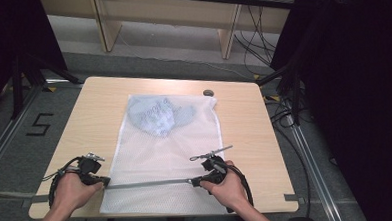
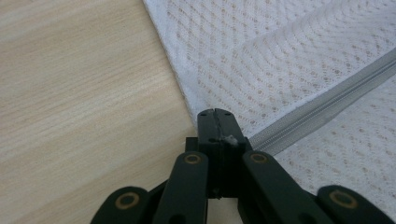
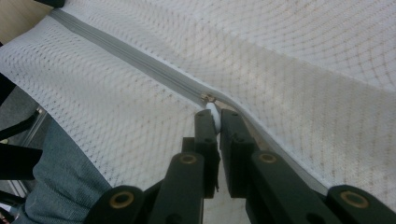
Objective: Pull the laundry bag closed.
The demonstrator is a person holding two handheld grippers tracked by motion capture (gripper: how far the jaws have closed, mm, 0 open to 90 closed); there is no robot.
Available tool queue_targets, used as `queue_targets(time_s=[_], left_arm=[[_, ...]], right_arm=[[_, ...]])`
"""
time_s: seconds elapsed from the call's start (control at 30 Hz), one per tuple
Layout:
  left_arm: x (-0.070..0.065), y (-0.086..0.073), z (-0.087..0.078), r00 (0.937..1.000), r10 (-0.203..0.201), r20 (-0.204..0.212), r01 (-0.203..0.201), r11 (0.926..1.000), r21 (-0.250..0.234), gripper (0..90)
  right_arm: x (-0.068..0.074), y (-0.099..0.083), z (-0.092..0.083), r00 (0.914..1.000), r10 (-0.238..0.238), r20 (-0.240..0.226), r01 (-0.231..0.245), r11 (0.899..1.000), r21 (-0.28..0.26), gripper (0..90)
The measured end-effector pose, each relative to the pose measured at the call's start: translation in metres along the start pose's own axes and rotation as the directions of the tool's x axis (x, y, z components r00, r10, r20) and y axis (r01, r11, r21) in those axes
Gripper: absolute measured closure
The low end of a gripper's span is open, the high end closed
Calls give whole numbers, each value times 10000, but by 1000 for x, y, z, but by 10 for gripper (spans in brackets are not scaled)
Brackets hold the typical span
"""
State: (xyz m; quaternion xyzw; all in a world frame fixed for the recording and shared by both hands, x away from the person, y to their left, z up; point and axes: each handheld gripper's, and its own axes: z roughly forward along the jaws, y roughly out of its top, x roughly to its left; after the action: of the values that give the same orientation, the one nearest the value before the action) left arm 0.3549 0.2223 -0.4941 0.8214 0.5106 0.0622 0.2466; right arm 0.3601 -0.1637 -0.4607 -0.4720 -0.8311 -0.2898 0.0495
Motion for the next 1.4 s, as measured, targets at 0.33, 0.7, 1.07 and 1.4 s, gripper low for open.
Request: queue_targets(time_s=[0.33,0.7,1.07,1.4], left_arm=[[0,0,0,10000,-36,5,36,10000,-9,900],[0,0,0,10000,-36,12,36,10000,-1,900],[0,0,0,10000,-9,-2,9,10000,4,899],[0,0,0,10000,-13,0,13,10000,-8,899]], right_arm=[[-3,-2,-2,9999,108,-12,-108,9999,69,868],[-6,-4,-6,9997,216,71,-216,9997,78,868],[-13,-8,-11,9994,315,135,-316,9995,58,868],[-19,-11,-16,9989,391,258,-392,9992,34,868]])
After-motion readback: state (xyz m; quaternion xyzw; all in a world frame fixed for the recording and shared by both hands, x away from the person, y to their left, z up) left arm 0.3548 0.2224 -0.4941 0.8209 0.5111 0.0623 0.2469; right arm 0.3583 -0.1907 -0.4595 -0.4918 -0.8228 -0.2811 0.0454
